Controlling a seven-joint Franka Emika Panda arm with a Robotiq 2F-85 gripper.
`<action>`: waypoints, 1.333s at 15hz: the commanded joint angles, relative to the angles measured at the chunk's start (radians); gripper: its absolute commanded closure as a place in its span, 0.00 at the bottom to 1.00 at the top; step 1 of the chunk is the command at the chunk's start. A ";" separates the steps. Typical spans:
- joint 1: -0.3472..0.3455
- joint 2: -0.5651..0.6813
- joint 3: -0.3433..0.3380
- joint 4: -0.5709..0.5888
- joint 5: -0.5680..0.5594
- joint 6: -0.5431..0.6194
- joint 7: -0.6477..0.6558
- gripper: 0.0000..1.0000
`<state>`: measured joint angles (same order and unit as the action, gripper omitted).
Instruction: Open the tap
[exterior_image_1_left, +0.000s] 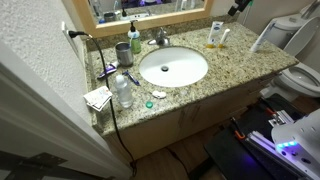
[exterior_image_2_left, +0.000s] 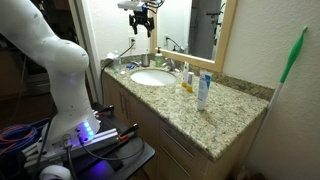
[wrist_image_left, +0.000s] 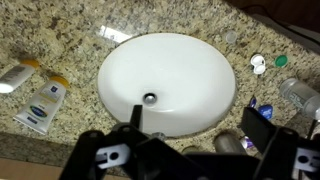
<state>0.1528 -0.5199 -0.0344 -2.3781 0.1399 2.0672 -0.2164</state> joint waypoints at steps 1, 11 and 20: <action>-0.017 0.075 0.002 0.045 -0.001 -0.072 -0.002 0.00; -0.069 0.465 -0.008 0.309 0.089 -0.020 -0.061 0.00; -0.059 0.775 0.081 0.513 0.204 0.169 -0.025 0.00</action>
<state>0.1001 0.1091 -0.0033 -1.9681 0.2730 2.1346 -0.2751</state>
